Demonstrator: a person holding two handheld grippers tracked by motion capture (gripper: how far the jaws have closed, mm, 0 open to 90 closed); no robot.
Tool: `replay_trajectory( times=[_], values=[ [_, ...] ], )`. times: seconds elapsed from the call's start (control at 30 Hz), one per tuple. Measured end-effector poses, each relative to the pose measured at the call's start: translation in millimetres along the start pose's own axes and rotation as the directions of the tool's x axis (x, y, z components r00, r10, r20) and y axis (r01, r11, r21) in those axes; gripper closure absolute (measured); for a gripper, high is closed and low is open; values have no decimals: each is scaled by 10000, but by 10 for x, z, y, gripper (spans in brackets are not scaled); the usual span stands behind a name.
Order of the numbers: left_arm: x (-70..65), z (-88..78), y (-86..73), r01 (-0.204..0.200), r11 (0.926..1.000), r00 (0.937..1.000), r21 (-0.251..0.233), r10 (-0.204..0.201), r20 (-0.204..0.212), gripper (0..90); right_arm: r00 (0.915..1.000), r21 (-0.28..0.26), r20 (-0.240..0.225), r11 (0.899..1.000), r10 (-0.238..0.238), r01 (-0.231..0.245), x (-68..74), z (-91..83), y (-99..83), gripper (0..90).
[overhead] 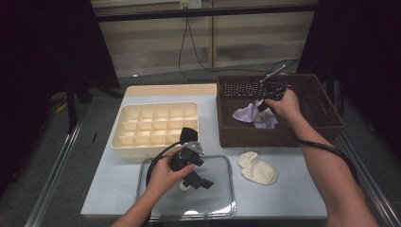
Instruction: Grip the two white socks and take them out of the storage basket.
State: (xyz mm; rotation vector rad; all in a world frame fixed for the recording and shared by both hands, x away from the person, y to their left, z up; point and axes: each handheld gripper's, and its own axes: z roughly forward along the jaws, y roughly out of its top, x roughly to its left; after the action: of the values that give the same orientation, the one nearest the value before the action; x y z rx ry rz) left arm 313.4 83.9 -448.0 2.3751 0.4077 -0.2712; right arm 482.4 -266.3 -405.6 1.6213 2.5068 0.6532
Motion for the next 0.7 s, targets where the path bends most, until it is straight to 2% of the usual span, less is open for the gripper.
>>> replay_trajectory(
  times=[0.33, 0.4, 0.47, 0.57, 0.6, 0.7],
  values=[
    [-3, 5, -4, 0, 10000, 10000, 63, 0, -7, 45, 9997, -12, -118, 9997, -237, 237, 63, -27, -49, 840],
    [1, 0, 1, -94, 9999, 10000, 121, 94, -8, 45, 9998, -82, -94, 9998, -159, 158, 66, -38, -67, 760],
    [-1, 1, 2, -115, 9999, 9999, 129, 115, -12, 45, 9997, -117, -96, 9997, -231, 230, 65, -46, -79, 748],
    [-18, 2, 2, 7, 9999, 10000, 101, -6, -23, 45, 9999, -193, -23, 9997, -155, 154, 66, -62, -77, 681],
    [-14, -2, 3, -81, 9999, 10000, 151, 82, -25, 45, 10000, -264, 22, 9996, -80, 81, 67, -68, -69, 674],
    [-18, -4, 4, 0, 10000, 10000, 84, 0, -33, 45, 9998, -285, 192, 9996, 73, -67, 81, -81, -30, 631]
  ],
)
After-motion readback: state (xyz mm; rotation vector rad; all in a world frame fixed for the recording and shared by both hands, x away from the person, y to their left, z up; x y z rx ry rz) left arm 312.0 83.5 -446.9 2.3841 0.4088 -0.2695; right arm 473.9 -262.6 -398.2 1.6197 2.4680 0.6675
